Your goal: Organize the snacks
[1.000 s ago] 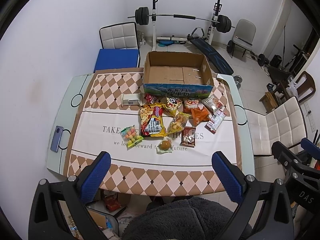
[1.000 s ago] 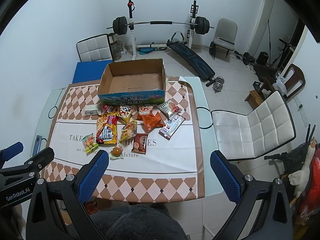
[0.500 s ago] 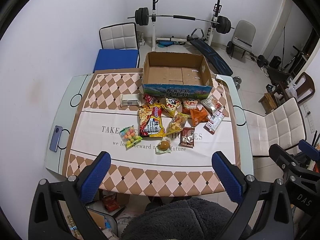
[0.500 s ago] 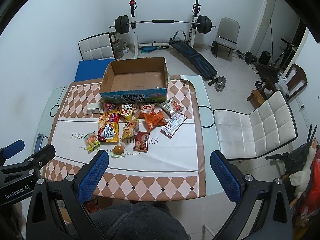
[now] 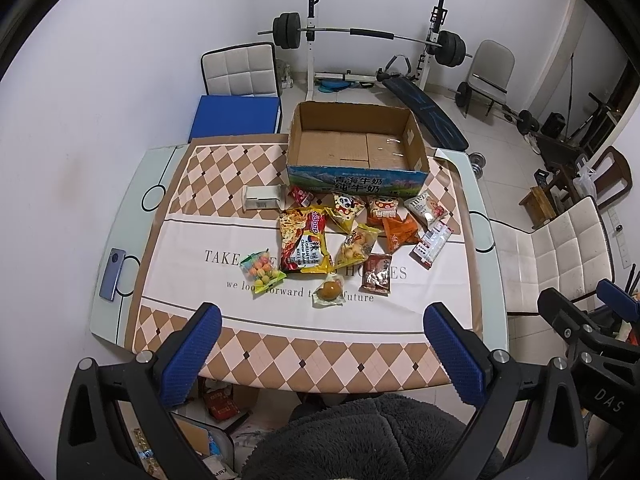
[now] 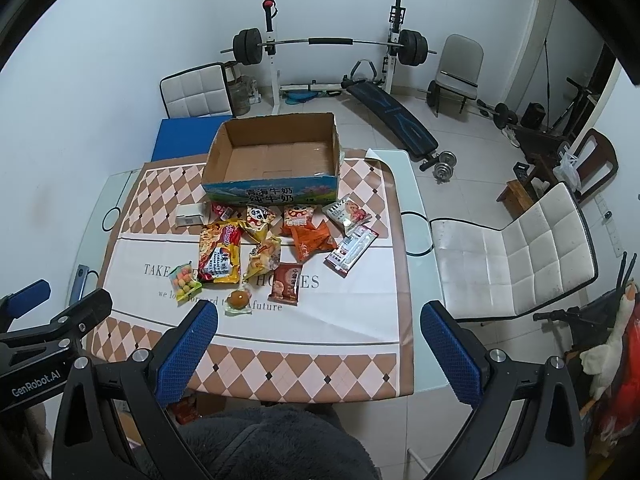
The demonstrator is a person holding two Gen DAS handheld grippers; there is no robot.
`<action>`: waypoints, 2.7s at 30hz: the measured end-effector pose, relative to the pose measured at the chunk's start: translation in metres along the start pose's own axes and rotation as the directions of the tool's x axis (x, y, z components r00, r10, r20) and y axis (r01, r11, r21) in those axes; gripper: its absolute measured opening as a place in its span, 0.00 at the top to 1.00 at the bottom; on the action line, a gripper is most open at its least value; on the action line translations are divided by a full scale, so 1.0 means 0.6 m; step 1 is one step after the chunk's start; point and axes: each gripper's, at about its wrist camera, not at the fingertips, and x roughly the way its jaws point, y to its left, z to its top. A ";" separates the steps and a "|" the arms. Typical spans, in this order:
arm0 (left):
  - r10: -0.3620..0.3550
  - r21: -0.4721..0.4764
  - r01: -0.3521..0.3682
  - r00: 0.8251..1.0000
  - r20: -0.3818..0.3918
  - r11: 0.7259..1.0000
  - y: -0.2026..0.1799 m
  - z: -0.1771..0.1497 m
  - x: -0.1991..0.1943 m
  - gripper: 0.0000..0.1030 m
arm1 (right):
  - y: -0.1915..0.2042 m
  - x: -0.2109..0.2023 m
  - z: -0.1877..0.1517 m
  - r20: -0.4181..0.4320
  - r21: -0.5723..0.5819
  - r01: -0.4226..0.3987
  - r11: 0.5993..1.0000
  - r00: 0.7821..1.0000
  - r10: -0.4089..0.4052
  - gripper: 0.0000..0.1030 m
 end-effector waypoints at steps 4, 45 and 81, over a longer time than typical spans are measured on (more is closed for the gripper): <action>0.001 -0.021 -0.001 1.000 -0.001 1.000 0.011 0.003 0.011 0.00 | 0.002 0.016 0.001 0.000 0.017 -0.010 1.000 1.000 0.010 0.00; 0.022 -0.030 -0.046 0.839 -0.544 0.999 0.094 0.127 0.748 0.00 | 0.102 0.780 0.070 -0.556 0.458 -0.113 0.882 0.738 0.383 0.20; -0.023 0.028 0.048 0.819 -0.573 0.998 0.148 0.052 0.809 0.16 | 0.223 0.858 0.033 -0.684 0.196 -0.081 0.977 0.703 0.195 0.37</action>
